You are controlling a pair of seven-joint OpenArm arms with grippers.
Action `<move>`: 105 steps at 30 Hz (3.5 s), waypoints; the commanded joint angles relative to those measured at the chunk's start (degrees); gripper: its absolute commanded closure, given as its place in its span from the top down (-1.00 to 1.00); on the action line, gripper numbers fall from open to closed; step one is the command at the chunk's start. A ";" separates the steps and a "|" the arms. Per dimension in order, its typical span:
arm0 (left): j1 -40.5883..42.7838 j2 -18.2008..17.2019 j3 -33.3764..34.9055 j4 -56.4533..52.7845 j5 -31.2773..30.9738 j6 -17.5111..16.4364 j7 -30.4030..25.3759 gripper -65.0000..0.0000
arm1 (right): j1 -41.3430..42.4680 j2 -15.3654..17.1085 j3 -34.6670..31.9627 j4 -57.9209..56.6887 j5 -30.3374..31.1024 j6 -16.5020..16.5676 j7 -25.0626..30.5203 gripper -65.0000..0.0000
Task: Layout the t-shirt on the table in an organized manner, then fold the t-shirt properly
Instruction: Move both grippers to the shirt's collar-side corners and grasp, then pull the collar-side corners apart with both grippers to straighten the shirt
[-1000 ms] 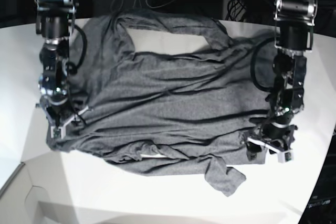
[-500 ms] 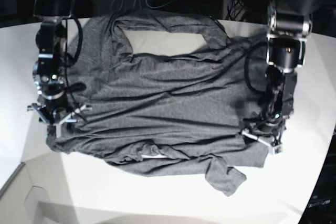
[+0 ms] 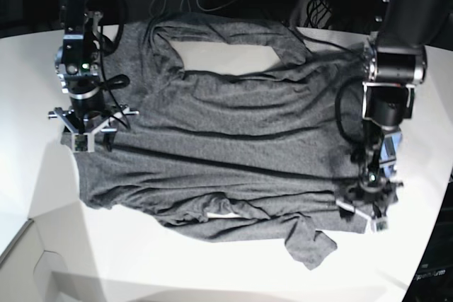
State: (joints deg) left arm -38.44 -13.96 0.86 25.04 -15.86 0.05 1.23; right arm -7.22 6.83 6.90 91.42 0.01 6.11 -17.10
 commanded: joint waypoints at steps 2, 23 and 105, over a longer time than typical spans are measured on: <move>-2.66 -0.42 -0.20 3.23 -0.01 0.08 -1.19 0.30 | -0.12 0.07 0.18 1.20 0.03 -0.35 1.50 -0.28; 49.12 -4.46 -13.30 72.59 -10.65 0.25 33.18 0.30 | -7.59 -1.86 0.27 3.92 0.03 -0.35 1.50 -0.28; 68.98 1.43 -4.69 82.26 -8.89 0.08 34.77 0.29 | -15.24 -6.87 10.82 20.45 0.12 -0.35 1.50 -0.28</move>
State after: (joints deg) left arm 30.61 -12.36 -3.79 106.48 -24.47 0.25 36.86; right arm -22.59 -0.16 17.56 110.74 0.03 6.02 -17.32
